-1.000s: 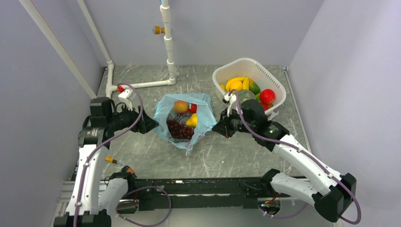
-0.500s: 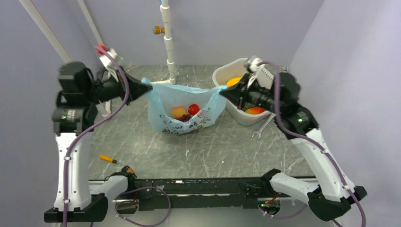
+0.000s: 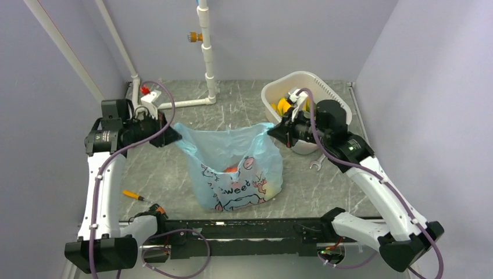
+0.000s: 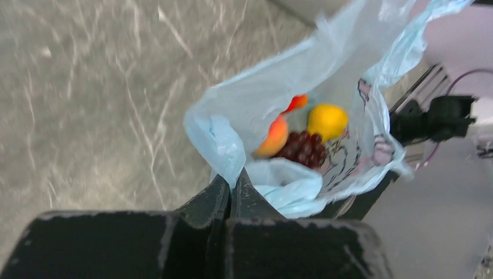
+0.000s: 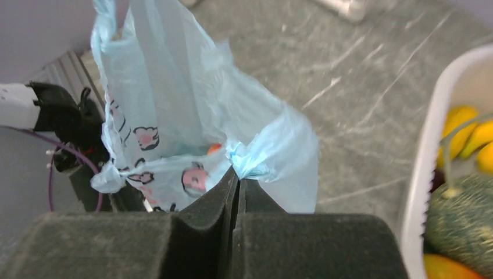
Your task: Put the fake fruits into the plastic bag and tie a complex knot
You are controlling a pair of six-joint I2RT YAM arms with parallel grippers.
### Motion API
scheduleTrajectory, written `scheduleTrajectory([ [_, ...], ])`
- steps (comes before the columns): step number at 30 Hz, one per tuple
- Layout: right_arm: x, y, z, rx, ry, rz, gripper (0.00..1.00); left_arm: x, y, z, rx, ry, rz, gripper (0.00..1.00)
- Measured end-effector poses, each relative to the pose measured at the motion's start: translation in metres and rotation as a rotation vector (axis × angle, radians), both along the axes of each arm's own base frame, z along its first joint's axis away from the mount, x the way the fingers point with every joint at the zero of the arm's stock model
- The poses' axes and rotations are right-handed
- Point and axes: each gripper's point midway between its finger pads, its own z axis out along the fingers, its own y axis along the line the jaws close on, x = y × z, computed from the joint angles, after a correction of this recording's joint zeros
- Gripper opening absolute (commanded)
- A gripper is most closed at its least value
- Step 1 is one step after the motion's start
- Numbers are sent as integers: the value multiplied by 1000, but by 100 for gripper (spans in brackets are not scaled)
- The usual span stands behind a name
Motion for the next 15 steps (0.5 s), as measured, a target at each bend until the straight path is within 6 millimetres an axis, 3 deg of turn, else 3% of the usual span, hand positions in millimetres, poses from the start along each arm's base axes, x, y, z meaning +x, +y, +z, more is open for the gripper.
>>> scheduleTrajectory([
  [2,2,3,-30,-36,86,7,0,-6,7,-32,34,88,13,0],
  [5,2,6,-27,-32,88,21,0,-10,15,-28,75,51,16,0],
  [12,-2,15,75,93,-144,93,0,4,22,64,150,-260,-35,2],
  [13,-4,15,82,103,-162,104,0,5,21,69,159,-281,-53,15],
  [15,-7,17,84,109,-171,123,0,4,21,69,184,-298,-95,56],
])
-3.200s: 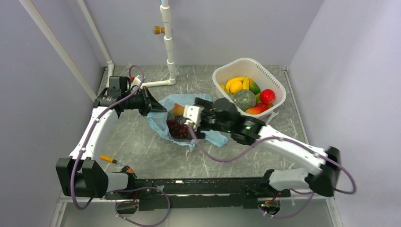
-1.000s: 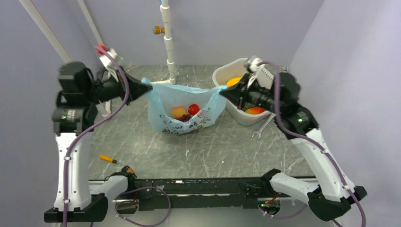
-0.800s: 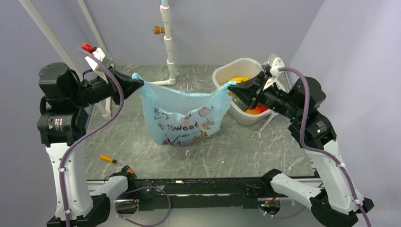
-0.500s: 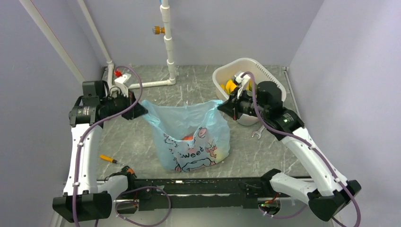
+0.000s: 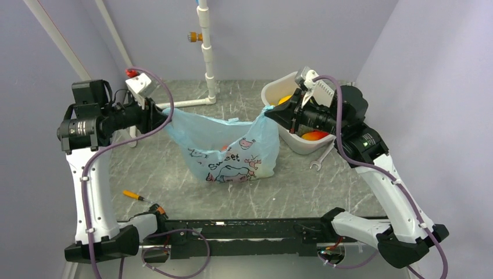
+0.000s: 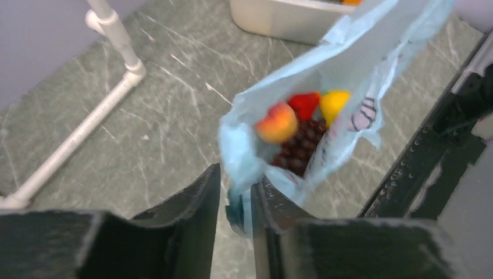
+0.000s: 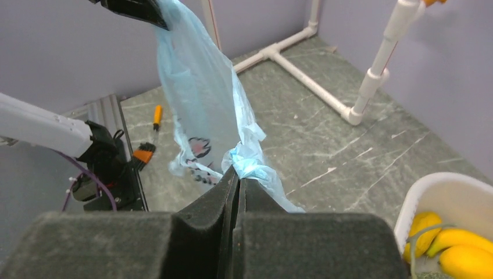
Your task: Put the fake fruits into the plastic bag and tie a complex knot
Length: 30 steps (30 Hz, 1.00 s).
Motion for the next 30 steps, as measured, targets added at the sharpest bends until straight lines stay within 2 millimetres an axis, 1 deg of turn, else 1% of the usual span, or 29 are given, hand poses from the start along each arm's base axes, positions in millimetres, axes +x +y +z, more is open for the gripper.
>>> scheduleTrajectory([
  [1,0,1,-2,-2,4,4,0,-1,0,-3,17,1,-18,66],
  [3,1,2,-15,-17,30,12,0,-3,1,-12,49,15,-48,72],
  [4,1,4,-21,-24,44,19,0,-4,2,-16,64,20,-60,79],
  [5,2,6,-25,-29,56,27,0,-4,3,-18,79,16,-68,78],
  [6,3,7,-29,-34,67,31,0,-4,4,-17,94,1,-78,80],
  [7,4,9,-32,-37,76,38,0,-4,4,-14,106,-22,-86,83],
  [9,4,11,-36,-40,87,54,0,-5,2,1,125,-96,-108,91],
  [10,4,12,-36,-40,88,61,0,-5,0,11,126,-145,-123,94],
  [12,2,15,-36,-38,84,81,0,-9,-10,35,121,-264,-172,96],
  [14,0,16,-36,-38,82,100,0,-16,-31,52,122,-373,-263,96],
  [18,-5,18,-36,-46,67,142,0,-39,-98,73,80,-521,-546,94],
  [20,-8,19,-37,-52,57,159,0,-40,-124,79,56,-554,-642,93],
  [22,-10,18,-39,-62,50,172,0,-36,-152,83,41,-584,-722,93],
  [24,-14,18,-41,-73,41,189,0,-28,-183,73,38,-587,-788,93],
  [27,-18,16,-43,-88,29,202,0,-21,-222,42,52,-542,-872,93],
  [28,-19,15,-44,-94,26,208,0,-22,-230,35,57,-531,-891,91],
  [29,-21,15,-44,-98,22,216,0,-24,-241,24,67,-521,-922,87],
  [30,-22,14,-44,-101,17,220,0,-26,-248,18,73,-518,-941,83],
])
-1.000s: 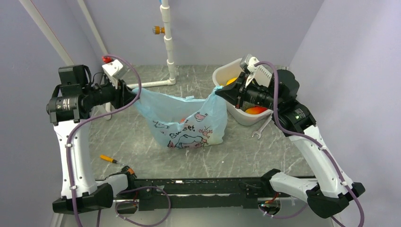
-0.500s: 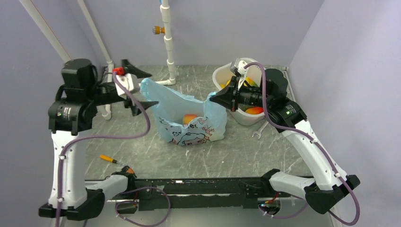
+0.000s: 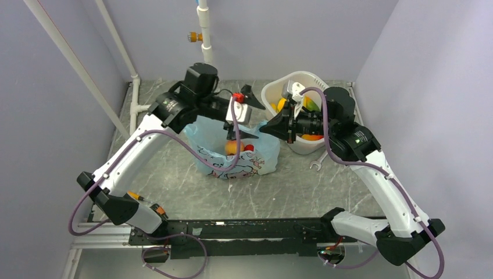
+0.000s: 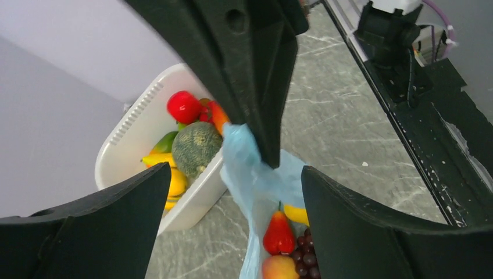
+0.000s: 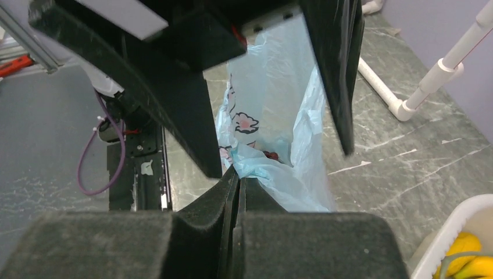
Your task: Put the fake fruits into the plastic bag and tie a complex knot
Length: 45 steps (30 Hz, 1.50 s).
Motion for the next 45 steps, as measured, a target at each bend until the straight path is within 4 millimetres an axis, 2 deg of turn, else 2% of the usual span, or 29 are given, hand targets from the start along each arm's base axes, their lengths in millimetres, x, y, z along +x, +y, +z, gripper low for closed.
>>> scheduleTrajectory([
  [2,-3,-1,0,-5,-10,10,0,-6,-10,-10,16,-4,-31,74],
  [5,-8,-2,1,-11,-16,34,0,-12,-18,-14,23,-45,-67,57],
  [6,-9,-2,1,-14,-18,41,0,-12,-19,-14,25,-60,-73,47],
  [8,-11,-2,2,-18,-36,55,0,-14,-20,-18,33,-76,-89,16],
  [9,-11,-3,4,-20,-51,54,0,-16,-20,-21,42,-74,-97,4],
  [10,-9,-5,6,-21,-63,50,2,-18,-20,-24,50,-69,-105,0],
  [12,-11,-7,6,-33,-61,51,11,-17,-21,-25,53,-78,-104,0],
  [13,-12,-9,6,-42,-67,48,19,-17,-22,-25,48,-77,-108,0],
  [15,-15,-14,7,-68,-69,37,45,-16,-23,-26,42,-74,-99,0],
  [17,-20,-22,10,-89,-91,14,82,-13,-21,-31,38,-40,-74,0],
  [18,-23,-28,11,-100,-103,-8,93,-11,-19,-35,36,-14,-55,0],
  [19,-27,-35,11,-107,-121,-35,98,-10,-18,-37,36,12,-39,0],
  [21,-36,-52,12,-106,-181,-104,100,-4,-15,-37,25,68,-2,0],
  [23,-40,-63,5,-101,-219,-153,100,1,-14,-31,1,117,30,0],
  [25,-42,-68,-3,-92,-244,-177,99,5,-13,-22,-30,160,62,0],
  [27,-33,-63,-9,-84,-252,-181,100,5,-14,-11,-63,203,81,0],
  [31,3,-41,-31,-70,-237,-182,100,3,-17,0,-96,277,95,0],
  [34,31,-23,-56,-62,-204,-187,99,2,-18,4,-107,320,104,0],
  [36,40,-17,-66,-55,-194,-185,99,0,-18,4,-108,343,104,0],
  [37,43,-14,-68,-47,-195,-185,92,-1,-18,5,-109,353,103,0],
  [38,46,-11,-68,-30,-204,-180,81,-2,-19,5,-109,361,100,0],
  [39,48,-8,-66,-18,-213,-174,64,-2,-19,5,-109,374,100,0],
  [40,49,-6,-65,-5,-221,-166,39,-2,-19,5,-110,383,100,0],
  [41,51,-3,-62,12,-228,-158,19,-1,-21,6,-114,399,104,0],
  [42,51,0,-61,20,-244,-144,1,-1,-21,7,-117,405,107,8],
  [45,46,4,-67,22,-255,-98,0,8,-19,7,-122,437,140,84],
])
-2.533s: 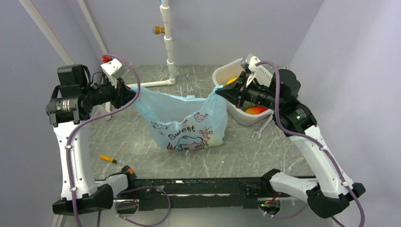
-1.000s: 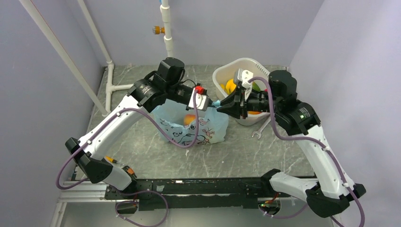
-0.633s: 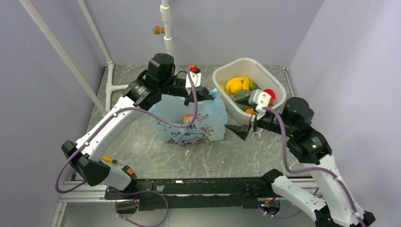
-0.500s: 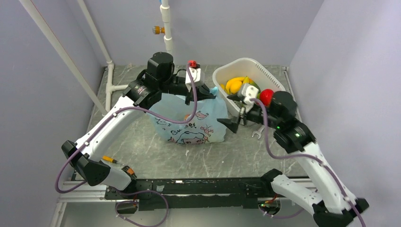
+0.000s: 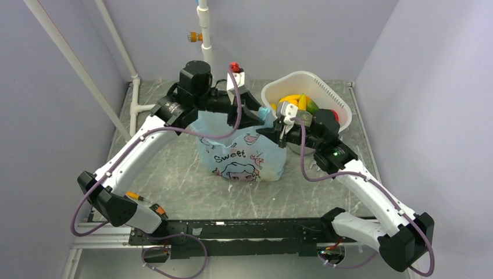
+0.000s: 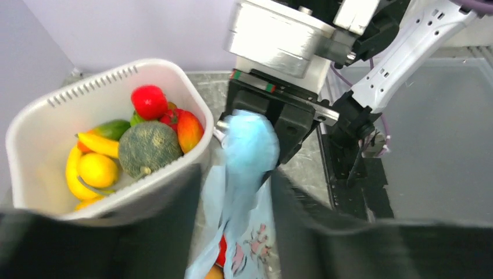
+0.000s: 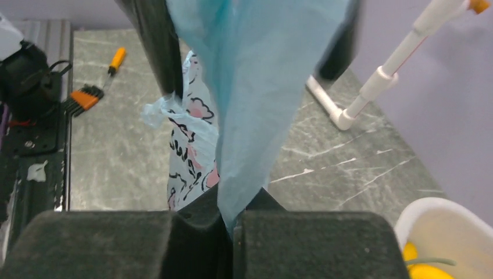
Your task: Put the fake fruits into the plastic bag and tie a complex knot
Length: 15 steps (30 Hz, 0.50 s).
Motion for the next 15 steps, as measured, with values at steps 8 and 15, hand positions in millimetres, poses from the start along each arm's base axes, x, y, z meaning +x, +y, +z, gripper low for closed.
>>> scheduleTrajectory([
  [8,-22,-3,-14,-23,3,66,0,20,57,-29,167,-109,44,99],
  [15,-29,-5,-14,-38,-24,93,0,12,54,-93,348,-174,-5,99],
])
